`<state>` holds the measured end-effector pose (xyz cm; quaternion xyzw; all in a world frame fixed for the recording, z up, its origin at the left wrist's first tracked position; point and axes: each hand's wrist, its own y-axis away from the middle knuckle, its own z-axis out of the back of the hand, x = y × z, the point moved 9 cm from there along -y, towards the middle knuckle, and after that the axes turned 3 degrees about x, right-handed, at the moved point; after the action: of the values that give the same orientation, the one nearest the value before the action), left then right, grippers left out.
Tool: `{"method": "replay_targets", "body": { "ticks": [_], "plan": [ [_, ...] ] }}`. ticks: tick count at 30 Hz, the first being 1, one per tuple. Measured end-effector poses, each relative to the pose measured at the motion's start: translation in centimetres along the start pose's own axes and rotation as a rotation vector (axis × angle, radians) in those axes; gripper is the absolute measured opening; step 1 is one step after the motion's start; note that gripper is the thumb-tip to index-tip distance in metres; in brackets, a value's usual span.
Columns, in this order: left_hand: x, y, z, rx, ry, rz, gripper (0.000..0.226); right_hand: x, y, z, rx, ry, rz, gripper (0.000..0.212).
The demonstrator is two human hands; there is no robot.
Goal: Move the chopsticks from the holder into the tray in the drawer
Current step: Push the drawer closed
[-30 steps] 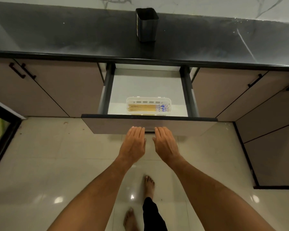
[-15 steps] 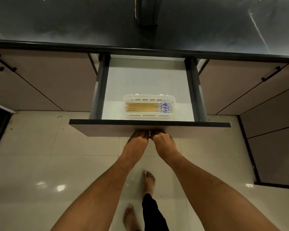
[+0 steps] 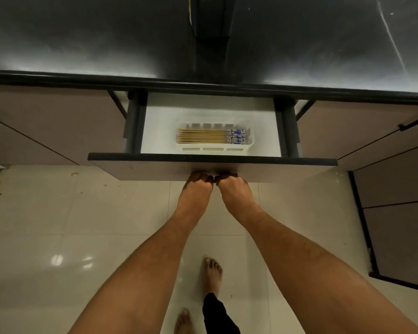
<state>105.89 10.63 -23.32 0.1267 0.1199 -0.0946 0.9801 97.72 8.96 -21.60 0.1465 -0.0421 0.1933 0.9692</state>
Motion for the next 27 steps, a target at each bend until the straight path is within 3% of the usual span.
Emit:
{"method": "replay_targets", "body": {
  "ticks": [7, 14, 19, 22, 25, 27],
  "plan": [
    [1.9, -6.9, 2.2, -0.062, 0.022, 0.049, 0.016, -1.8, -7.0, 2.2, -0.004, 0.001, 0.01, 0.011],
    [3.5, -13.7, 4.3, -0.106, 0.047, 0.076, 0.012, -3.9, -13.9, 4.1, -0.021, 0.017, 0.01, 0.012],
    [4.8, -17.4, 4.3, -0.122, 0.212, 0.069, 0.035, -5.1, -17.6, 4.1, 0.022, -0.005, -0.035, 0.033],
    [4.9, -18.1, 4.7, -0.15, 0.386, 0.037, 0.035, -5.4, -18.8, 4.1, 0.073, 0.068, -0.054, 0.04],
    [6.5, -19.6, 5.8, -0.237, 0.487, 0.223, 0.017, -5.8, -19.9, 4.5, 0.054, 0.068, -0.084, 0.032],
    [7.3, -20.3, 5.6, -0.243, 0.543, 0.32, 0.018, -5.8, -20.4, 4.5, 0.065, 0.096, -0.102, 0.032]
  ]
}}
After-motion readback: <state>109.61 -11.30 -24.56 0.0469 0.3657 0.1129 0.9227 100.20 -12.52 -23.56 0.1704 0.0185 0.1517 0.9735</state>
